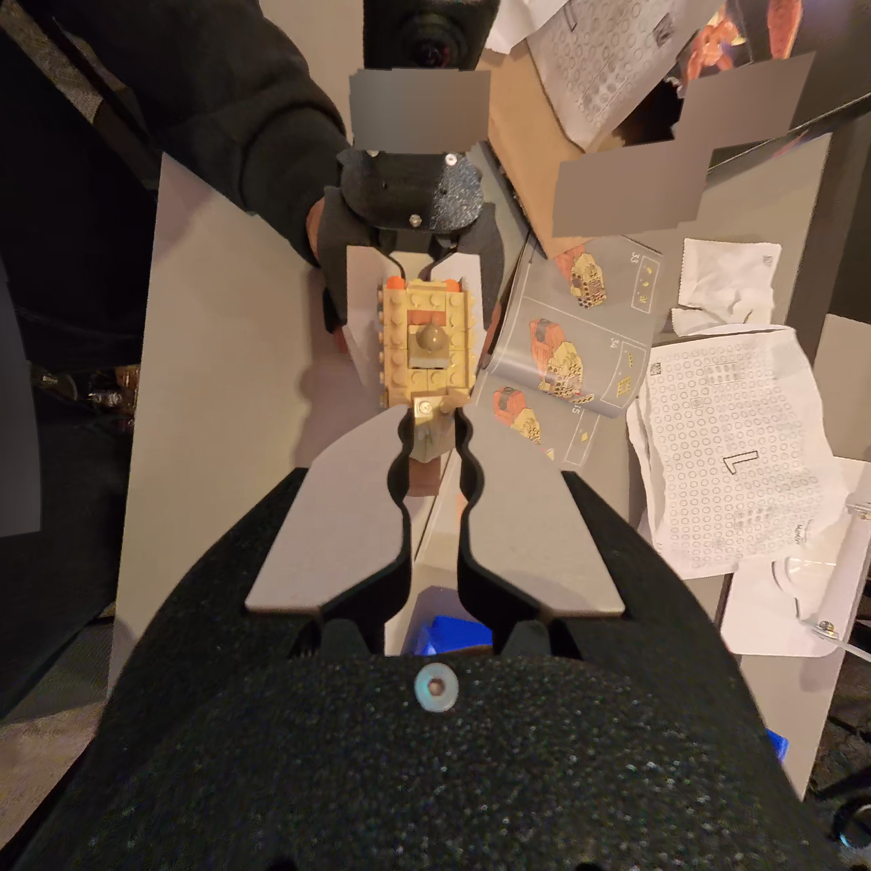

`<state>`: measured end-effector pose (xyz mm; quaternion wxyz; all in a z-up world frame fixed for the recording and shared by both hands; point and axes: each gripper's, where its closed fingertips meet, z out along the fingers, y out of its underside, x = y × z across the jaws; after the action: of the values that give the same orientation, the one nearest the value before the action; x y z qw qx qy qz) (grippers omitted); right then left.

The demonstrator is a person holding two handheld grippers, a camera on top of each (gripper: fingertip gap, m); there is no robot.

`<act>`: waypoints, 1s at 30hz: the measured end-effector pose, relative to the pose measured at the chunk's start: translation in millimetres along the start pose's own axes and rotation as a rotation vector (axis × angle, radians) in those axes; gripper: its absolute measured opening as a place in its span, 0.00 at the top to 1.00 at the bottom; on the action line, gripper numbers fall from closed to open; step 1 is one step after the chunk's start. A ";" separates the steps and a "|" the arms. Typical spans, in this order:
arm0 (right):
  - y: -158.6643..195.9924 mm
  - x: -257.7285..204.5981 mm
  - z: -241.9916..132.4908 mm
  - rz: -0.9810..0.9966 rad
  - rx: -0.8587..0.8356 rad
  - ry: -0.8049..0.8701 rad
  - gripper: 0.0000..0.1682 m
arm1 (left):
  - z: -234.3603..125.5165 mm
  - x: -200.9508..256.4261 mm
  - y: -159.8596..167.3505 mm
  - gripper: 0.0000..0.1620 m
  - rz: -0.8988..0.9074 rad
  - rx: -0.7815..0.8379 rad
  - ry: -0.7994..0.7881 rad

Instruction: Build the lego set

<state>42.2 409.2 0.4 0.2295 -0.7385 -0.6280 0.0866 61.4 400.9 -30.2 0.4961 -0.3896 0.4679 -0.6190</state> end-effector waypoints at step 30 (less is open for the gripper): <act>-6.4 -6.9 2.3 -0.002 -0.084 -0.113 0.90 | -2.1 5.3 -2.5 0.89 0.009 0.017 0.034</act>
<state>34.3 403.7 0.1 0.1626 -0.7409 -0.6436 0.1018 57.7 396.3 -28.2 0.4944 -0.3726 0.4726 -0.6273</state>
